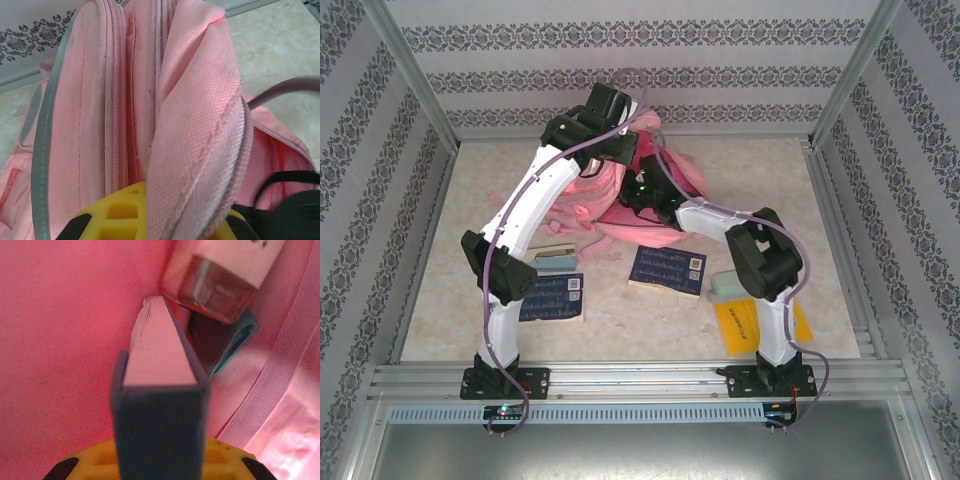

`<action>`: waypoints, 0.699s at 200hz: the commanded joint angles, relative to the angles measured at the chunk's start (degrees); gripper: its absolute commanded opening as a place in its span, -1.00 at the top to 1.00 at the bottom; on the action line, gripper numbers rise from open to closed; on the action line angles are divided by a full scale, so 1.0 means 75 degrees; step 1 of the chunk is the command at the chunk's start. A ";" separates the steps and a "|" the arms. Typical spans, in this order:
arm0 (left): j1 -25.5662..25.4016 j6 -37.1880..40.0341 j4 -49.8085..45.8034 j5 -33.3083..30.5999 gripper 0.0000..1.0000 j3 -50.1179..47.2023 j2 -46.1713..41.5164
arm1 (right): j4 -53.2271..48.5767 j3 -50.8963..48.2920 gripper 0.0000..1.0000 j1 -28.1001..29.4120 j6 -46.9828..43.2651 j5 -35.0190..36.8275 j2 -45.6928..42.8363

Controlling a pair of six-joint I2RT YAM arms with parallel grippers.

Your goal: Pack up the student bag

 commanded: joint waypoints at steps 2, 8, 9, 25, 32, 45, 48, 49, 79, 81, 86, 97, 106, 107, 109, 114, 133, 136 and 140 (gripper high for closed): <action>0.0028 -0.0288 0.0819 0.0483 1.00 0.0476 -0.0057 | -0.0275 0.0944 0.80 0.0229 0.0078 0.0451 0.0559; 0.0036 -0.0319 0.0813 0.0507 1.00 0.0485 -0.0024 | -0.0393 0.1170 0.62 0.0267 -0.0020 0.0494 0.0717; 0.0036 -0.0326 0.0817 0.0514 1.00 0.0480 -0.0010 | -0.0405 0.1214 0.61 0.0271 -0.0042 0.0500 0.0747; 0.0099 -0.0408 0.0816 0.0589 1.00 0.0483 0.0089 | -0.0481 0.1765 0.04 0.0280 -0.0371 0.0430 0.1131; 0.0167 -0.0488 0.0840 0.0688 1.00 0.0477 0.0123 | -0.0611 0.1943 -0.12 0.0235 -0.0480 0.0324 0.1212; 0.0377 -0.0789 0.0892 0.0982 1.00 0.0465 0.0224 | -0.0540 0.1887 -0.32 0.0160 -0.0697 0.0151 0.1088; 0.0428 -0.0866 0.0907 0.1076 1.00 0.0469 0.0245 | -0.0553 0.1833 -0.35 0.0148 -0.0787 0.0163 0.1003; 0.0449 -0.0887 0.0911 0.1109 1.00 0.0466 0.0248 | -0.0568 0.1821 -0.38 0.0147 -0.0824 0.0176 0.0966; 0.0815 -0.1248 0.1119 0.1594 1.00 0.0274 0.0252 | -0.0865 0.0658 -0.58 0.0039 -0.2059 0.0243 -0.0373; 0.0811 -0.1253 0.1131 0.1609 1.00 0.0270 0.0243 | -0.0911 0.0572 -0.59 0.0031 -0.2122 0.0235 -0.0468; 0.0827 -0.1253 0.1169 0.1654 1.00 0.0216 0.0229 | -0.0996 0.0376 -0.61 -0.0002 -0.2277 0.0206 -0.0705; 0.0832 -0.1270 0.1240 0.1766 1.00 0.0132 0.0216 | -0.1061 -0.0080 -0.63 -0.0091 -0.2562 0.0135 -0.1209; 0.0833 -0.1307 0.1299 0.1883 1.00 0.0061 0.0206 | -0.1156 -0.0511 -0.64 -0.0167 -0.2752 0.0150 -0.1670; 0.0833 -0.1312 0.1307 0.1887 1.00 0.0051 0.0205 | -0.1156 -0.0534 -0.63 -0.0181 -0.2768 0.0164 -0.1724; 0.0831 -0.1319 0.1327 0.1908 1.00 0.0038 0.0205 | -0.1162 -0.0675 -0.64 -0.0197 -0.2800 0.0180 -0.1829; 0.0833 -0.1345 0.1379 0.1949 1.00 -0.0033 0.0186 | -0.1144 -0.0968 -0.64 -0.0241 -0.2900 0.0224 -0.2090; 0.0854 -0.1472 0.1625 0.2125 1.00 -0.0383 0.0103 | -0.0943 -0.2125 -0.59 -0.0351 -0.3292 0.0420 -0.3037; 0.0849 -0.1501 0.1680 0.2200 1.00 -0.0466 0.0091 | -0.0848 -0.2323 -0.59 -0.0364 -0.3351 0.0415 -0.3173; 0.0851 -0.1551 0.1775 0.2290 1.00 -0.0584 0.0066 | -0.0663 -0.2590 -0.58 -0.0379 -0.3473 0.0388 -0.3341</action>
